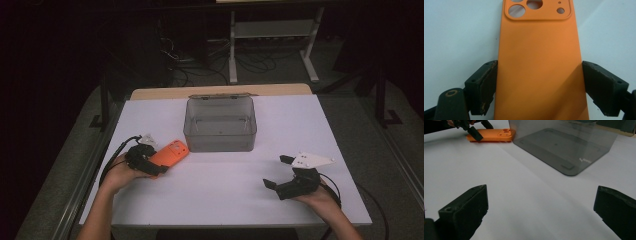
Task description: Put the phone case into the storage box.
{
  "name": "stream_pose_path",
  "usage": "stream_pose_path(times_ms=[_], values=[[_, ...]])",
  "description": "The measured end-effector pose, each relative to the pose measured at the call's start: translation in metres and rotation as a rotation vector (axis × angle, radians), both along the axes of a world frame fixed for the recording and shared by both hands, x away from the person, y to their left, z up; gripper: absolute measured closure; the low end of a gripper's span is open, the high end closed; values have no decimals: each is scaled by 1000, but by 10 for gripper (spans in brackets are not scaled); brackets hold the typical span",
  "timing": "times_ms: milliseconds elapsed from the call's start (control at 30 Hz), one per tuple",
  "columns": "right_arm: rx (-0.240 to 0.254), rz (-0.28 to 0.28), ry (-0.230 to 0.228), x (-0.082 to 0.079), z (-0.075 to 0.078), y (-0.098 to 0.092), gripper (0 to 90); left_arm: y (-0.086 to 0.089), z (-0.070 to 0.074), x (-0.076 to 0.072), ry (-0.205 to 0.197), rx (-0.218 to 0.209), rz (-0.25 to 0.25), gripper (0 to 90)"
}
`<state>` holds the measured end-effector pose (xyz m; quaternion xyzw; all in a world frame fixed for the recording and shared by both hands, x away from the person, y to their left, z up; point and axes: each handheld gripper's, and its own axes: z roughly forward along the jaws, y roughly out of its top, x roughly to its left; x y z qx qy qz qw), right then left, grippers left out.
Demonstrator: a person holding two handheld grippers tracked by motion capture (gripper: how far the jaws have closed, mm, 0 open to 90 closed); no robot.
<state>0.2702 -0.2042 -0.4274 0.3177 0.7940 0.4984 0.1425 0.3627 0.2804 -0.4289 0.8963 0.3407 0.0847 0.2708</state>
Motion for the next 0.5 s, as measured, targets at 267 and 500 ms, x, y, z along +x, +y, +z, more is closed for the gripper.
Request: stream_pose_path(times_ms=[267, 500], values=[[3, -2, 1, 1, 0, 0, 0, 1, 7, -10, -4, 8, -6, 166], [1, -6, 0, 0, 0, 0, 0, 2, 9, -20, -6, 1, -12, 166]])
